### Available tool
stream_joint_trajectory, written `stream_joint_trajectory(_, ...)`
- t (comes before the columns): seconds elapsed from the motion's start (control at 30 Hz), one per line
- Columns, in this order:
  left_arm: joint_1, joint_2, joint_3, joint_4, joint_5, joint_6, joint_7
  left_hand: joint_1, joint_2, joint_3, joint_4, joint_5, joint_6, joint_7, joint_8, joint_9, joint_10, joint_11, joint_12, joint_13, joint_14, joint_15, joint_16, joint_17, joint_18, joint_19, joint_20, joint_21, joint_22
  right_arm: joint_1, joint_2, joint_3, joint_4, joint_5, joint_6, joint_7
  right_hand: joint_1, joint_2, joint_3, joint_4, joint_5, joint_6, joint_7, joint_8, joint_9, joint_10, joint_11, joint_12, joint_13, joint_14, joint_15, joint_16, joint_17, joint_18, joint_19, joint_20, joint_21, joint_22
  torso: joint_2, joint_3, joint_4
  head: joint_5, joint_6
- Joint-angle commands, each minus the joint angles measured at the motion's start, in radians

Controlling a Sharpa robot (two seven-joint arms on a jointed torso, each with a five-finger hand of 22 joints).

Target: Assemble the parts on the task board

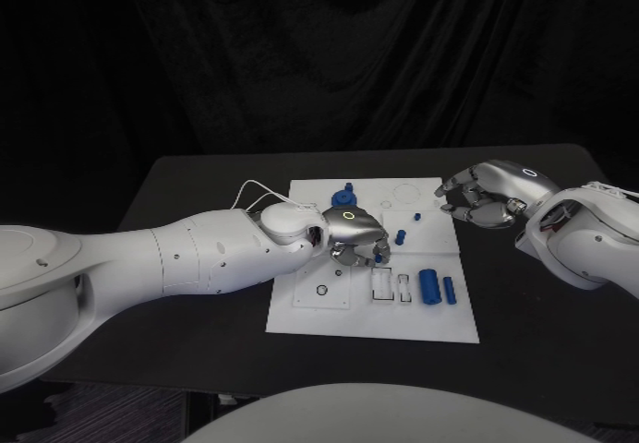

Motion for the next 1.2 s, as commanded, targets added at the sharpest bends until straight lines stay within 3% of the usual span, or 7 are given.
stream_joint_trajectory(0.03,-0.003,0.004,0.001,-0.002,-0.003,-0.009,-0.011,-0.003,0.005,0.005,-0.004,0.008,0.008,0.0,0.005,0.0,-0.001,-0.003,0.005,0.003,0.005,-0.004,0.002,0.002,-0.016,0.002,0.001,0.004,0.163,0.001,0.0,0.001,0.0,0.011,0.011,-0.02,-0.008,0.004,0.0,0.007,0.008,0.003,0.0,0.004,-0.002,0.005,-0.002,0.001,0.018,0.035,-0.002,0.002,0.015,0.002,0.005,-0.002,0.003,0.168,0.0,0.0004,-0.0003,0.0,0.0)
stream_joint_trajectory(0.47,-0.004,0.001,0.001,-0.008,-0.003,-0.025,-0.009,-0.004,0.01,0.019,-0.02,0.015,0.025,0.016,0.007,0.002,0.028,-0.011,0.016,0.014,0.007,-0.01,0.002,-0.003,-0.017,0.009,-0.002,0.012,0.165,0.001,0.003,0.001,-0.002,0.018,0.022,-0.026,-0.007,0.005,0.0,0.008,0.011,0.001,0.0,0.003,-0.003,0.005,-0.002,0.001,0.018,0.035,-0.002,0.001,0.013,0.002,0.004,-0.002,0.0,0.167,0.0,0.0005,0.0001,0.007,0.0)
stream_joint_trajectory(0.77,-0.004,-0.004,0.001,-0.009,-0.003,-0.054,0.016,0.007,0.021,0.049,-0.061,0.026,0.064,0.04,0.021,0.014,0.133,-0.05,0.005,0.005,0.031,-0.043,0.009,0.005,-0.025,0.039,-0.013,0.049,0.177,0.001,0.005,0.0,-0.004,0.018,0.028,-0.027,-0.005,0.006,0.001,0.007,0.012,0.0,0.0,0.002,-0.003,0.004,-0.003,0.0,0.016,0.034,-0.002,0.0,0.012,0.003,0.004,-0.002,-0.001,0.167,0.0,0.0006,0.0003,0.013,0.0)
stream_joint_trajectory(1.2,-0.004,-0.015,0.001,-0.009,-0.003,-0.089,0.026,0.006,0.024,0.06,-0.087,0.02,0.082,0.045,0.024,0.022,0.194,-0.051,-0.033,-0.015,0.028,-0.046,-0.004,-0.019,-0.026,0.041,-0.019,0.05,0.177,0.001,0.007,0.0,-0.005,0.018,0.032,-0.026,-0.004,0.006,0.002,0.007,0.013,0.0,0.0,0.002,-0.004,0.004,-0.003,0.0,0.016,0.034,-0.002,-0.001,0.01,0.003,0.003,-0.002,-0.003,0.166,0.0,0.0009,0.0014,0.021,0.0)
